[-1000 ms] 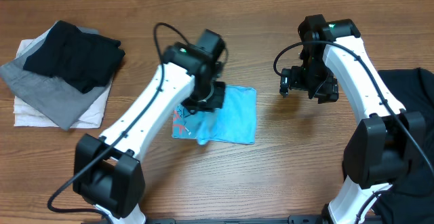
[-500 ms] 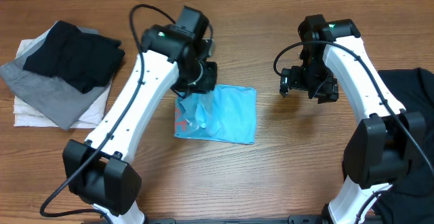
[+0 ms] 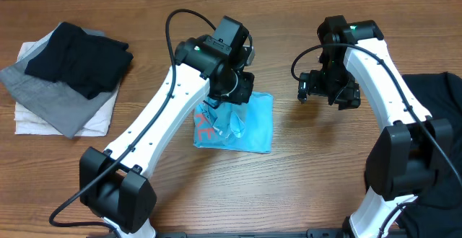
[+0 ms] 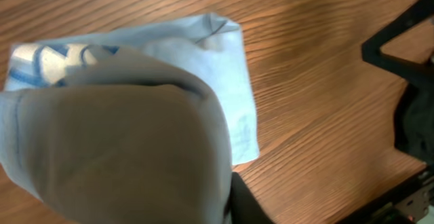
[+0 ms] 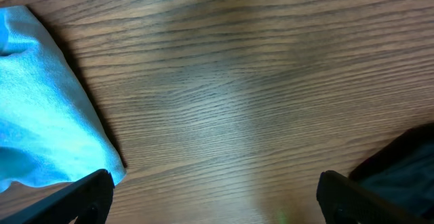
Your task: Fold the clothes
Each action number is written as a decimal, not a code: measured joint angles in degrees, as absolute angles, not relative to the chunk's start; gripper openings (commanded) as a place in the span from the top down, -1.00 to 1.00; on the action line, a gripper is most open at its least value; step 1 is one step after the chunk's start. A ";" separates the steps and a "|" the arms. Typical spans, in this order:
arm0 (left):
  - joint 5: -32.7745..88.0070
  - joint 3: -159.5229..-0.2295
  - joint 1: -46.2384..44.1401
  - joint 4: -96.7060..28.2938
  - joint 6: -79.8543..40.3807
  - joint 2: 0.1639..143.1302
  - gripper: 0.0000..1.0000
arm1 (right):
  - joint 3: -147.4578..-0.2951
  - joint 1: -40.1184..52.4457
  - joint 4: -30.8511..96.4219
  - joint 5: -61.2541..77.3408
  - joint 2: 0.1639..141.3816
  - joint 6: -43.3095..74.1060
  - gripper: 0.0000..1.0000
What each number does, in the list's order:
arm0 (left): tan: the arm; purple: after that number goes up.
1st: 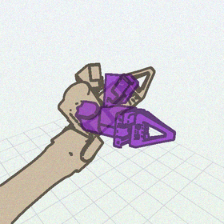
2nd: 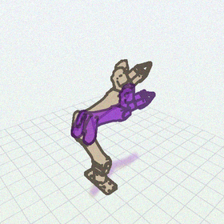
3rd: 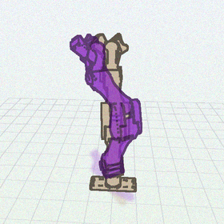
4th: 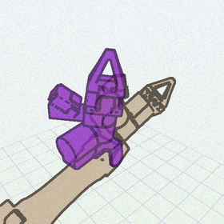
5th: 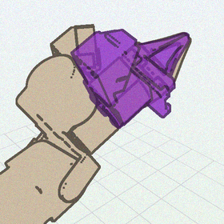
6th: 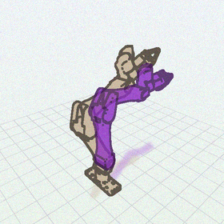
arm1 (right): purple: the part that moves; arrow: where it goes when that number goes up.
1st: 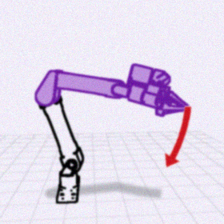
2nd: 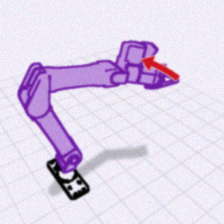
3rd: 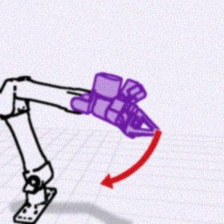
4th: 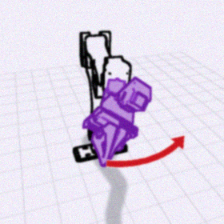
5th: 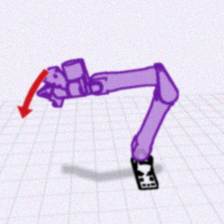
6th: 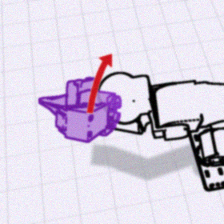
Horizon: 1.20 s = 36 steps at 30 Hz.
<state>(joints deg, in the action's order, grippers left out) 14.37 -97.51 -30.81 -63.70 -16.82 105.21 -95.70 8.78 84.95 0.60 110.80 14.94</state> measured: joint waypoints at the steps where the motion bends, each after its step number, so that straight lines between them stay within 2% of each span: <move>1: 14.66 -97.49 -31.22 -62.94 -16.78 105.41 0.38 | -95.70 8.75 84.97 0.60 110.80 14.92 -1.00; 3: 15.92 -97.49 -32.32 -61.10 -16.80 105.95 -0.06 | -95.70 8.78 84.97 0.60 110.80 14.94 -1.00; 5: 17.32 -97.49 -33.65 -59.75 -16.84 106.80 -0.16 | -95.70 8.75 85.03 0.58 110.80 14.92 -1.00; 9: 19.16 -97.49 -35.33 -59.70 -15.46 108.68 -0.03 | -95.70 8.78 85.67 0.60 110.80 14.94 -1.00; 13: 18.87 -98.56 -32.73 -64.51 -14.37 108.77 -0.02 | -95.70 8.78 85.91 0.71 110.80 14.72 -0.97; 17: 17.76 -100.71 -24.10 -67.92 -14.63 108.27 -0.05 | -95.70 8.80 84.36 5.56 110.80 10.28 -0.88; 24: 17.17 -100.88 -7.79 -68.84 -15.05 107.90 -0.03 | -95.70 13.13 78.56 16.19 110.80 2.61 -0.87; 32: 18.46 -93.51 -7.27 -66.43 -15.05 108.86 -0.04 | -95.70 26.89 69.54 12.05 111.44 -2.63 -0.84; 36: 19.42 -88.55 -7.53 -65.04 -15.05 110.61 -0.05 | -95.59 30.98 67.11 6.44 112.68 -4.80 -0.78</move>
